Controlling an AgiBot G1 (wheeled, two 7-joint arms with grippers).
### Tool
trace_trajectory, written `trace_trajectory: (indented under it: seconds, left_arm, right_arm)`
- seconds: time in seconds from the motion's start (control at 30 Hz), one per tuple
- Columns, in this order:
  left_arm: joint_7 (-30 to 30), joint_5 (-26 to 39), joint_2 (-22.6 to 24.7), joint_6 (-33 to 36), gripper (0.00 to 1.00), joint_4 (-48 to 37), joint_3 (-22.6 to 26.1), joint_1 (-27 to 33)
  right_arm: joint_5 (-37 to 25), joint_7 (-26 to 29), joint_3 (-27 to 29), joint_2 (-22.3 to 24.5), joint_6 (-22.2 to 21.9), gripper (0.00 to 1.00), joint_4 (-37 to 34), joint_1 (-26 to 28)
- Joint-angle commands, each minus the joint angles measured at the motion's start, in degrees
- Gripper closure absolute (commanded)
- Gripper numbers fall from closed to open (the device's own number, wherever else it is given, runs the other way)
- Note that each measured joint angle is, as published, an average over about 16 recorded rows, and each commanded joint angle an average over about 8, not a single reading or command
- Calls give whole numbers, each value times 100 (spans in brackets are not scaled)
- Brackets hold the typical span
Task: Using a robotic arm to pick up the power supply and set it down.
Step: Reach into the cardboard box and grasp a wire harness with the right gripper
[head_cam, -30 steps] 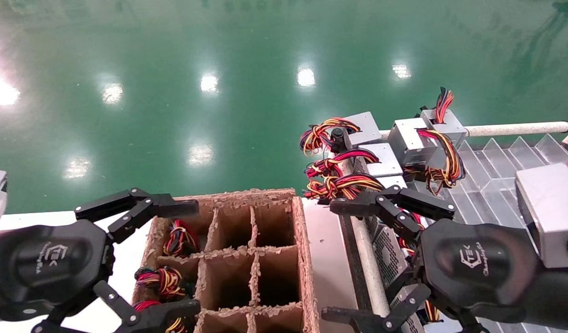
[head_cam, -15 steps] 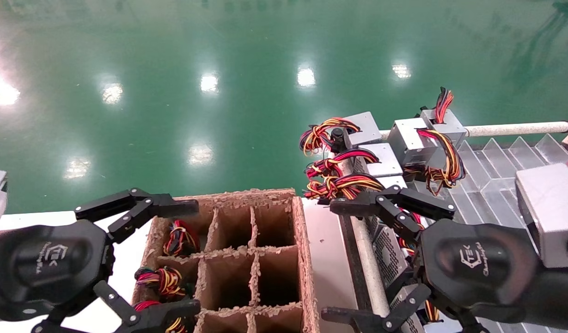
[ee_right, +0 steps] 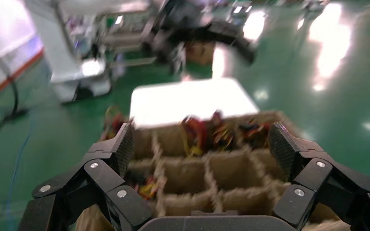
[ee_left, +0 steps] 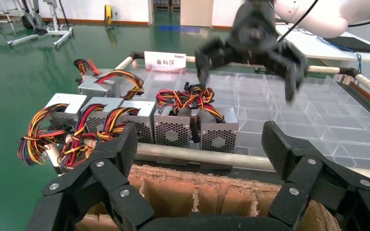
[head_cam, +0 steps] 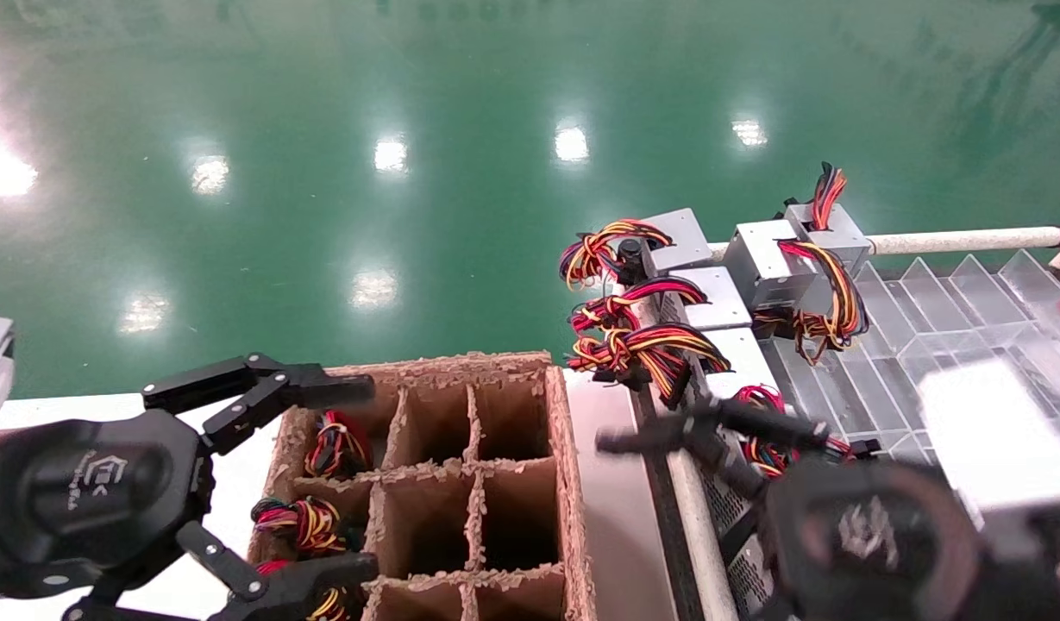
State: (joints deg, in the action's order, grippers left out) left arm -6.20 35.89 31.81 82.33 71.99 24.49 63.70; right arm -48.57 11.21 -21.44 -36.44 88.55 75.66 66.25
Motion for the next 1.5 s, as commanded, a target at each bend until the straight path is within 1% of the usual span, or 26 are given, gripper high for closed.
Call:
trace_trajectory:
  seconds: [0.03, 0.1, 0.23, 0.63, 1.0, 1.3, 1.33, 1.37, 1.4, 1.5]
  left_arm:
    - [0, 0, 0, 0, 100, 0, 0, 0]
    - [0, 0, 0, 0, 100, 0, 0, 0]
    - [0, 0, 0, 0, 100, 0, 0, 0]
    - [0, 0, 0, 0, 100, 0, 0, 0]
    - [0, 0, 0, 0, 100, 0, 0, 0]
    - [0, 0, 0, 0, 100, 0, 1, 0]
    - [0, 0, 0, 0, 100, 0, 1, 0]
    - [0, 0, 0, 0, 100, 0, 1, 0]
    - [0, 0, 0, 0, 100, 0, 1, 0]
    - [0, 0, 0, 0, 100, 0, 1, 0]
  right_arm:
    - [-240, 27, -139, -23, 99, 0, 85, 138]
    - [-475, -48, -394, -164, 137, 0, 112, 300]
    - [-728, -213, -873, -457, 152, 0, 98, 542]
    - [-1351, -699, -1908, -1225, 117, 0, -94, 955]
    - [-1731, -1144, -2279, -1593, -46, 0, -328, 1056]
    - [-1848, -1286, -2409, -1835, -109, 0, -362, 1009]
    - [-1857, -1297, -2422, -1866, -119, 1, -363, 1003]
    - [-1866, -1310, -2433, -1898, -130, 5, -370, 996]
    - [-1877, -1326, -2444, -1927, -144, 12, -379, 991]
    - [-1919, -1384, -2467, -2001, -189, 43, -429, 977]
